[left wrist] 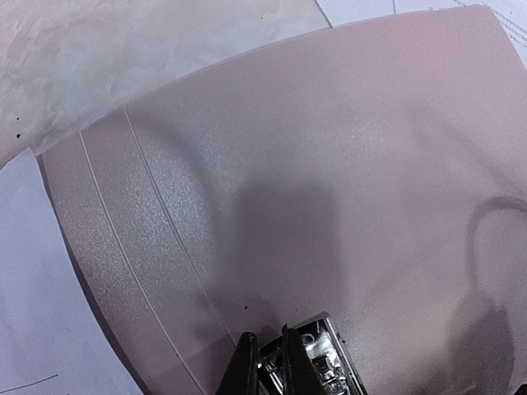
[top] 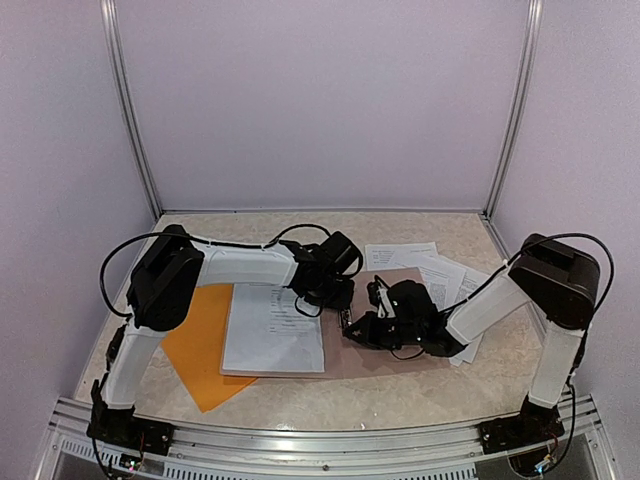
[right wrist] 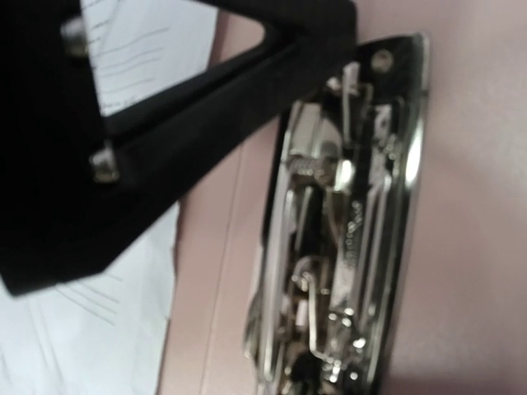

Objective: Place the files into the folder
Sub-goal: Open the spring clip on the folder.

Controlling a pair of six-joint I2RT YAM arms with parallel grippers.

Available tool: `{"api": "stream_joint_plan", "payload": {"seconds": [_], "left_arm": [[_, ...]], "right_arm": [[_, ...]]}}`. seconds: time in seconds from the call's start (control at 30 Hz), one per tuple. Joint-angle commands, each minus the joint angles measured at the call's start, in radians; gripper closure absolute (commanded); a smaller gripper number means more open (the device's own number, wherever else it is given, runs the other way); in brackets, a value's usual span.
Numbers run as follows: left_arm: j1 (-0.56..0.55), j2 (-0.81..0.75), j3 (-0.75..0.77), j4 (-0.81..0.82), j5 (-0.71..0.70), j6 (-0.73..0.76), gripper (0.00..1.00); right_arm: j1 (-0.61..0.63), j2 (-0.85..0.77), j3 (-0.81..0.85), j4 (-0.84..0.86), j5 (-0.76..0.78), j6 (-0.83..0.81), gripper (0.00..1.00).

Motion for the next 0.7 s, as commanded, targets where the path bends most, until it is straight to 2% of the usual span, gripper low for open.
{"api": "stream_joint_plan", "payload": {"seconds": [0.0, 0.27, 0.67], "left_arm": [[-0.017, 0.119, -0.11, -0.23, -0.003, 0.084, 0.96], [-0.017, 0.116, -0.107, -0.224, 0.003, 0.075, 0.97], [-0.013, 0.106, -0.016, -0.256, 0.057, 0.026, 0.92]], "right_arm": [[-0.022, 0.001, -0.039, -0.155, 0.066, -0.029, 1.0], [-0.022, -0.019, 0.013, -0.161, 0.033, -0.045, 1.0], [-0.021, -0.055, 0.056, -0.068, -0.062, -0.068, 1.0]]}}
